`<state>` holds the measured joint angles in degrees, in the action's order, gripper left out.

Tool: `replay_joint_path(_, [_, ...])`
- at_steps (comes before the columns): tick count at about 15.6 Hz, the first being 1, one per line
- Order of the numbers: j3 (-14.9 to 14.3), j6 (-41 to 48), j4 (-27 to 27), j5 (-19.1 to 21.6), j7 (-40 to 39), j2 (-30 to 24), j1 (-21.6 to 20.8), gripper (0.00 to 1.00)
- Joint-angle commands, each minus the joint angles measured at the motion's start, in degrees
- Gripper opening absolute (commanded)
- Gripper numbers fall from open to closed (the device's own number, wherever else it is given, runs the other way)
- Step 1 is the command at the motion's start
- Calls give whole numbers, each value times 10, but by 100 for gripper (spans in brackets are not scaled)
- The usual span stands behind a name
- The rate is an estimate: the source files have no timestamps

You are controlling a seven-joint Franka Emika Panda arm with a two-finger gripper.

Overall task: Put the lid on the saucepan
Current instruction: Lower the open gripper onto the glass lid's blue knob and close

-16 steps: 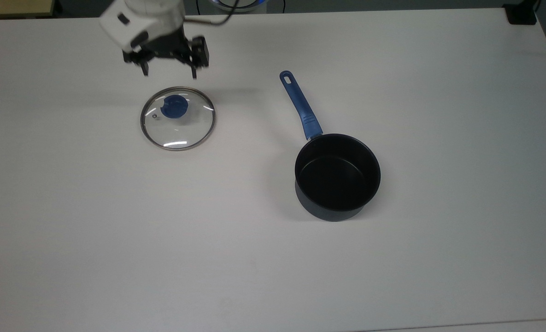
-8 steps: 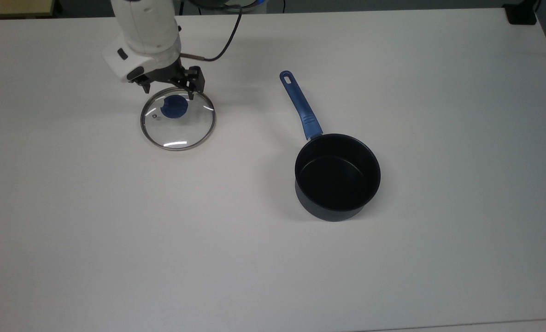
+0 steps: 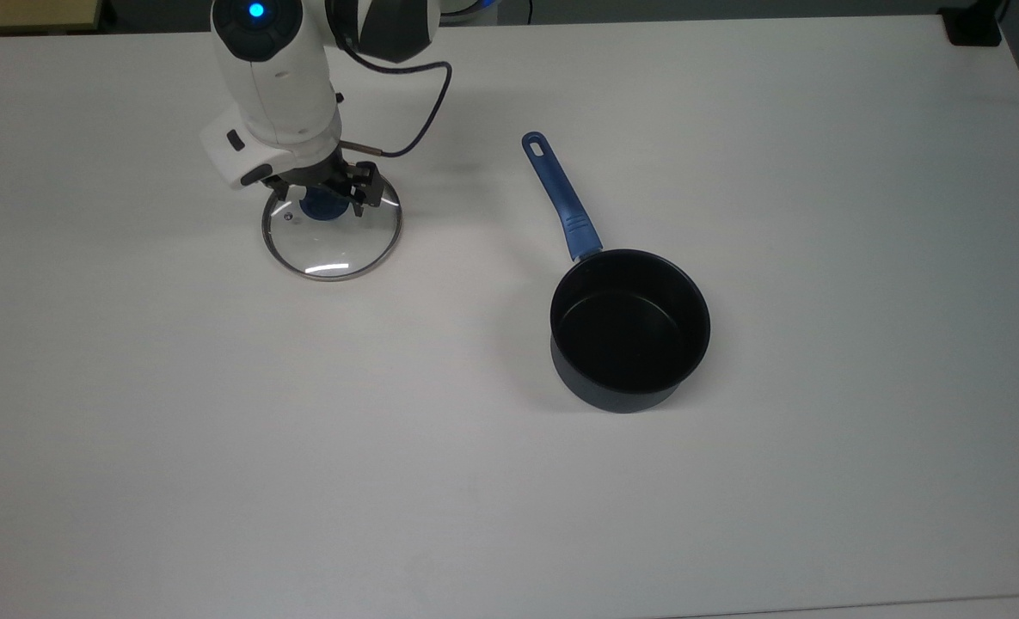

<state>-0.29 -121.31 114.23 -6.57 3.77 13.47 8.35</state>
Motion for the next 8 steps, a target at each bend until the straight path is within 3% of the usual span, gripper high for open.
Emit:
replay_joint_path(1, [0,-10,3,-7,27,-1,-3,59])
replay_joint_path(6, [6,25,-1,-7,25,-6,-8,38])
replay_joint_path(8, [8,57,-17,-6,20,-19,-10,38])
